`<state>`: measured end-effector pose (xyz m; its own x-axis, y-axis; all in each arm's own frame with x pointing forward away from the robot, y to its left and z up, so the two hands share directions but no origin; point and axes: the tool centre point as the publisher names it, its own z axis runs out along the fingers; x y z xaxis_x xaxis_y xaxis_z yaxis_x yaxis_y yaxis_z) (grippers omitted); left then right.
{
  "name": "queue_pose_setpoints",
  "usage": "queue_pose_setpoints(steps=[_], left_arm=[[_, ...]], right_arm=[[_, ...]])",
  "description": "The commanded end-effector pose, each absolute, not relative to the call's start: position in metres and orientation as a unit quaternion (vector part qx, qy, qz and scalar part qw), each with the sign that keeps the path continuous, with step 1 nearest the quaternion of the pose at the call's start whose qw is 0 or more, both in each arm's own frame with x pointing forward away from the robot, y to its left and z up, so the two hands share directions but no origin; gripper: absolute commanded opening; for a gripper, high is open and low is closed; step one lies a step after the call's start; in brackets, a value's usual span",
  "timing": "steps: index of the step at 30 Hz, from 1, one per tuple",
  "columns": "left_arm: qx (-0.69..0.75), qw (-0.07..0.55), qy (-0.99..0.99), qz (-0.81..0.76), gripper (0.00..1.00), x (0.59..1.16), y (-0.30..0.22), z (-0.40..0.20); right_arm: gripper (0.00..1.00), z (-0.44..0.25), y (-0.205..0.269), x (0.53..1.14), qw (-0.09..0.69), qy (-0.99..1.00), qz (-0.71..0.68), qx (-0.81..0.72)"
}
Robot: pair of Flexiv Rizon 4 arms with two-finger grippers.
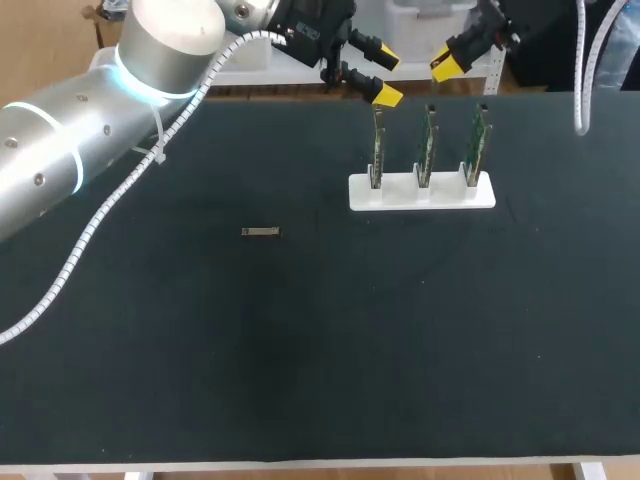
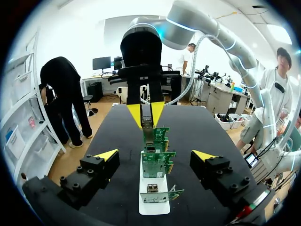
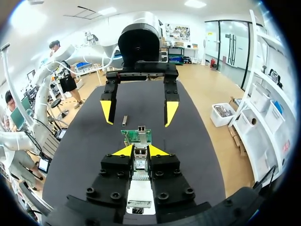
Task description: Pick up the optical module with the left hand, and insert it into the network port with the right hand.
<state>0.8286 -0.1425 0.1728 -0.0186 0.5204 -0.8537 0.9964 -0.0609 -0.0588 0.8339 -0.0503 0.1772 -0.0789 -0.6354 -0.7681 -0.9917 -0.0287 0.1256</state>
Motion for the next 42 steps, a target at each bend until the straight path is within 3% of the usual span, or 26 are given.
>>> queue_pose_setpoints(steps=[1, 42], left_arm=[[0.624, 0.319, 0.608, -0.373, 1.00, 0.8260, -0.1419, 0.1726], [0.624, 0.319, 0.608, -0.373, 1.00, 0.8260, -0.1419, 0.1726]], right_arm=[[0.00, 0.1754, -0.0500, 0.8363, 0.253, 0.648, 0.347, -0.629], [0.00, 0.1668, -0.0488, 0.8326, 0.248, 0.656, 0.347, -0.623]])
